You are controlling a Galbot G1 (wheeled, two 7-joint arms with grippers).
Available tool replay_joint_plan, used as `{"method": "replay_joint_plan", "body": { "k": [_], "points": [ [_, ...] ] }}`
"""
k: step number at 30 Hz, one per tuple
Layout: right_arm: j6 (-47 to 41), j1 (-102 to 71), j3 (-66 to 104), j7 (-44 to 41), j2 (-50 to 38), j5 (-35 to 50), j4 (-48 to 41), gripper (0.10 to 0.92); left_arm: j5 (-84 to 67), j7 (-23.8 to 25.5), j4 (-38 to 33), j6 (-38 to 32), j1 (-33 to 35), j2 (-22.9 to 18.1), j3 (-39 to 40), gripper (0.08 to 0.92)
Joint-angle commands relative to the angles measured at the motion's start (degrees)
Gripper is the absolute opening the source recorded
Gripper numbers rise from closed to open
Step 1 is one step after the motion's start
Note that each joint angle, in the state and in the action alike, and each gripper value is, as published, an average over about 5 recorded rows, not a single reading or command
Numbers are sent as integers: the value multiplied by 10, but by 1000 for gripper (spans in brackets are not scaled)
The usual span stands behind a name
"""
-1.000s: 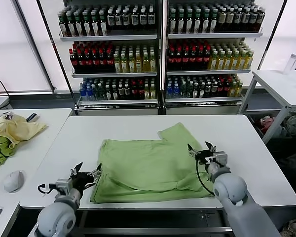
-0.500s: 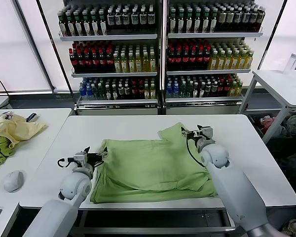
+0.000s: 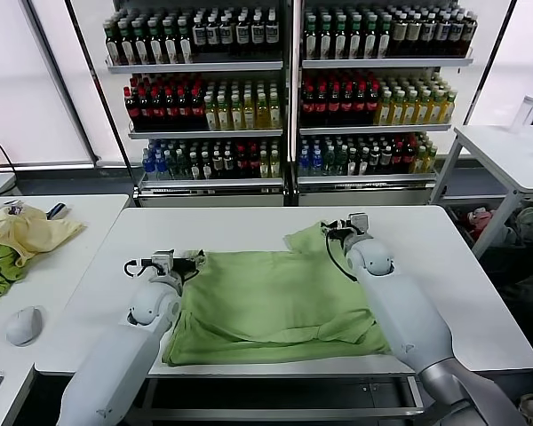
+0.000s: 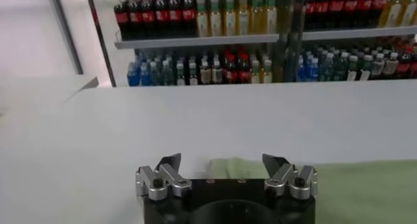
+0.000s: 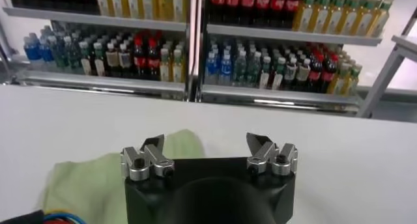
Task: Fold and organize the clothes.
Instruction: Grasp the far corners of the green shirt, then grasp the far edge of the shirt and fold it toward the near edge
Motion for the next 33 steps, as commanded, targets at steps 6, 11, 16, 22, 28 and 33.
{"method": "replay_joint_plan", "body": {
  "k": [6, 11, 16, 22, 28, 33],
  "points": [
    [3, 24, -9, -5, 19, 3, -64, 780, -11, 10, 44, 18, -30, -10, 13, 820],
    [-5, 23, -8, -8, 16, 14, -65, 651, -15, 19, 35, 25, -24, -8, 14, 724],
    [-7, 18, -10, -12, 13, 17, -60, 505, -18, 26, 33, 25, -19, -5, 14, 577],
    [-5, 15, -10, -18, 12, 23, -52, 332, -27, 32, 24, 12, -12, -4, 13, 403],
    [2, 11, -10, -20, 8, 28, -34, 162, -43, 38, 0, -19, -1, 0, 9, 230],
    [23, -2, -7, -16, -4, 35, 12, 119, -60, 40, -26, -43, 12, 11, -7, 117]
  ]
}}
